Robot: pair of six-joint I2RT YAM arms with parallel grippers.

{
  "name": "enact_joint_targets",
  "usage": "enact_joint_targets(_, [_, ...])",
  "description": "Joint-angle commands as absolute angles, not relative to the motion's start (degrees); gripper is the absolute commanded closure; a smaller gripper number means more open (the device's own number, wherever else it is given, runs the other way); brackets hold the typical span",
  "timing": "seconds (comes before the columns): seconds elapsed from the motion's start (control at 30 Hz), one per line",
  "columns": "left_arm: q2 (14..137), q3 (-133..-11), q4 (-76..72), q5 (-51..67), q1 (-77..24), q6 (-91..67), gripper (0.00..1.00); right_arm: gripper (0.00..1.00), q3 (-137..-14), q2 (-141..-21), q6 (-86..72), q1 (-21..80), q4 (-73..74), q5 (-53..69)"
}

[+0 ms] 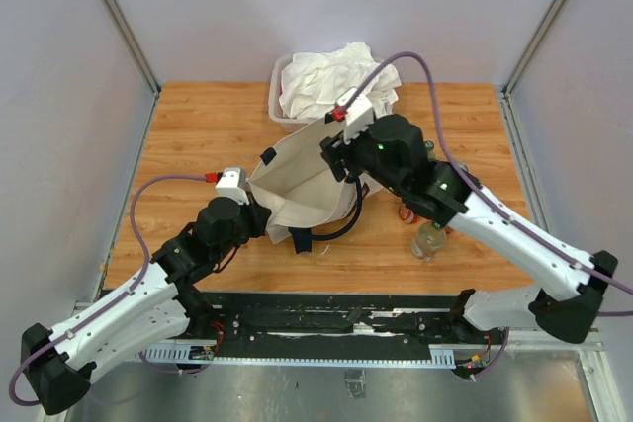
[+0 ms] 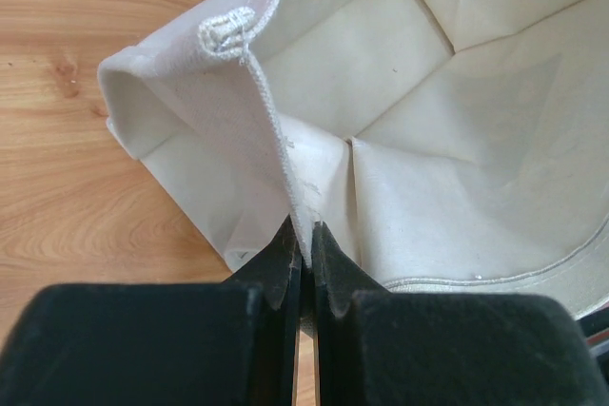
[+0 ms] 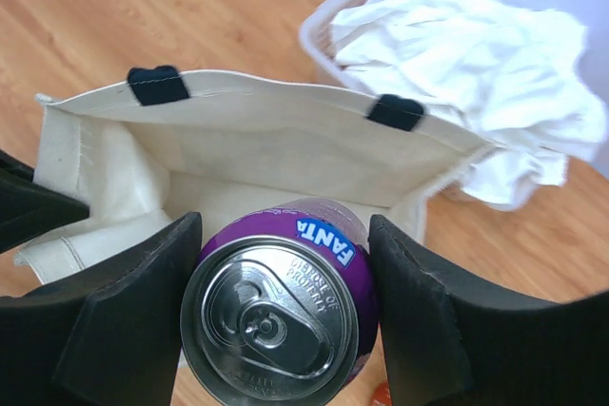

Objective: Take the beverage out of the canvas bag

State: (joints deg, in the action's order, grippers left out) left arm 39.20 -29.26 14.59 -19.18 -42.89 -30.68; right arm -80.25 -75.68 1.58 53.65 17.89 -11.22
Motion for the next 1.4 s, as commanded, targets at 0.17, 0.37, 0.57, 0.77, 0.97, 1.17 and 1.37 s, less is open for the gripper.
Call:
enact_joint_targets(0.17, [38.5, -28.2, 9.8, -26.2, -42.8, -32.2, 0.99, 0.99, -71.1, -58.8, -1.3, 54.4, 18.2, -24.3])
enact_joint_targets(0.37, [40.1, -28.6, 8.6, -27.8, -42.8, -31.5, 0.97, 0.99, -62.8, -53.4, -8.5, 54.4, 20.5, -22.0])
enact_joint_targets(0.57, [40.7, -29.1, 8.7, -28.5, -42.8, -31.3, 0.95, 0.99, -54.4, -52.3, -12.7, 54.4, 19.7, -21.1])
enact_joint_targets(0.77, [39.8, -29.1, 9.0, -28.4, -42.8, -30.6, 0.91, 0.99, -46.4, -53.5, -14.9, 53.3, 16.4, -22.1])
enact_joint_targets(0.97, [38.9, -29.1, 8.4, -27.9, -42.8, -30.2, 0.85, 0.99, -41.4, -55.6, -16.6, 50.4, 12.0, -19.3])
enact_joint_targets(1.17, [38.3, -28.9, 8.3, -27.7, -42.8, -30.6, 0.72, 0.99, -36.2, -56.2, -19.9, 43.8, 5.9, -14.2])
enact_joint_targets(1.37, [37.7, -28.8, 8.2, -27.8, -42.8, -30.4, 0.60, 0.96, -34.2, -57.7, -20.7, 40.8, 3.3, -11.8])
